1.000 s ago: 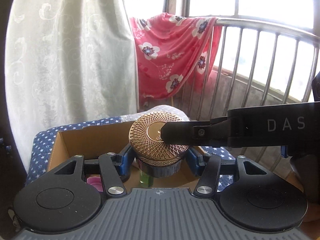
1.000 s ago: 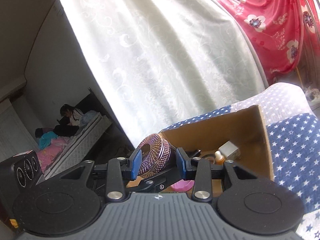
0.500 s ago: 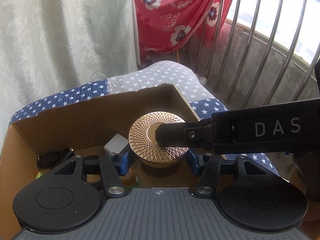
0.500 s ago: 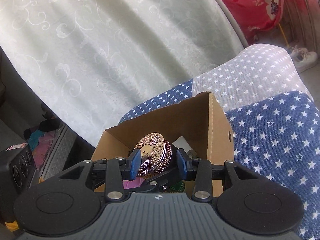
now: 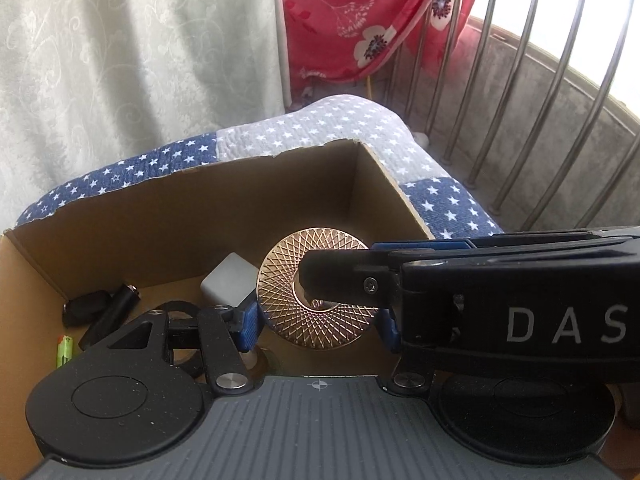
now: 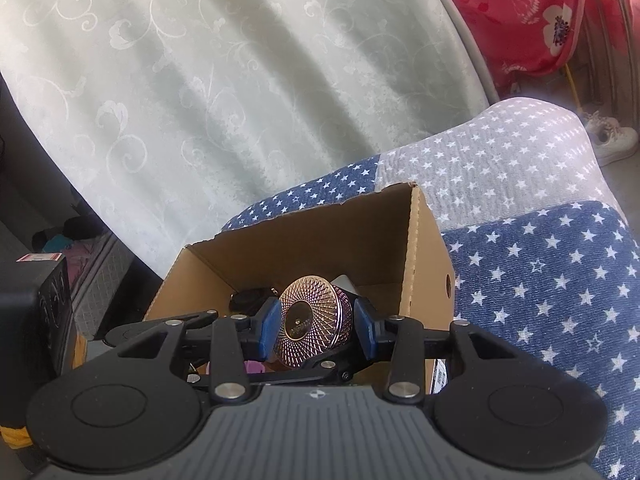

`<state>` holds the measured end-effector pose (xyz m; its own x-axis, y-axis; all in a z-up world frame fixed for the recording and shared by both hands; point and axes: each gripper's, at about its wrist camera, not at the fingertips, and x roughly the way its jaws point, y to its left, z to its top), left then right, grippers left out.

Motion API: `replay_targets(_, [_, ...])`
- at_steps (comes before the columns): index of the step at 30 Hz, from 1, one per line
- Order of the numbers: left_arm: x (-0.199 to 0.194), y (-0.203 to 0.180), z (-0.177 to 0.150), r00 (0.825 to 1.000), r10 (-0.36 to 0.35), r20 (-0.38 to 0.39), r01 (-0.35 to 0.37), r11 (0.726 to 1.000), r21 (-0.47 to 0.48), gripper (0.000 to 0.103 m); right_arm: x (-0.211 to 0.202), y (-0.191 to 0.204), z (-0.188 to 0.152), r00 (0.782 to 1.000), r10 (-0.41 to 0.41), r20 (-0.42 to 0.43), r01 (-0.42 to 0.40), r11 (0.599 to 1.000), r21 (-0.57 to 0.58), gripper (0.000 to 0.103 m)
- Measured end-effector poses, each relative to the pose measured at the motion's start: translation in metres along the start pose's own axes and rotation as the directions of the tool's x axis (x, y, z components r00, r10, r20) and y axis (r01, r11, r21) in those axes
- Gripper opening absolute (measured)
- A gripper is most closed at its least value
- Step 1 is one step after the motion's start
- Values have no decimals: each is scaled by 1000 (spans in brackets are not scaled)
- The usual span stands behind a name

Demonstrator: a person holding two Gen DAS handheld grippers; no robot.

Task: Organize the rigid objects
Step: 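Carry the gold-lidded jar into the box and open the right gripper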

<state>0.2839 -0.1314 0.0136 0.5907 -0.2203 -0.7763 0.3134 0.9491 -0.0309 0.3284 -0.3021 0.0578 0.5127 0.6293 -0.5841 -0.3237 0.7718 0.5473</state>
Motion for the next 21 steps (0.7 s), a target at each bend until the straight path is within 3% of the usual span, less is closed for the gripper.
replay_targets(21, [4,-7,1,1000,31,-2,-31,999,21,57,-1,-4,0,1000,21,13,-21,1000,-3,43])
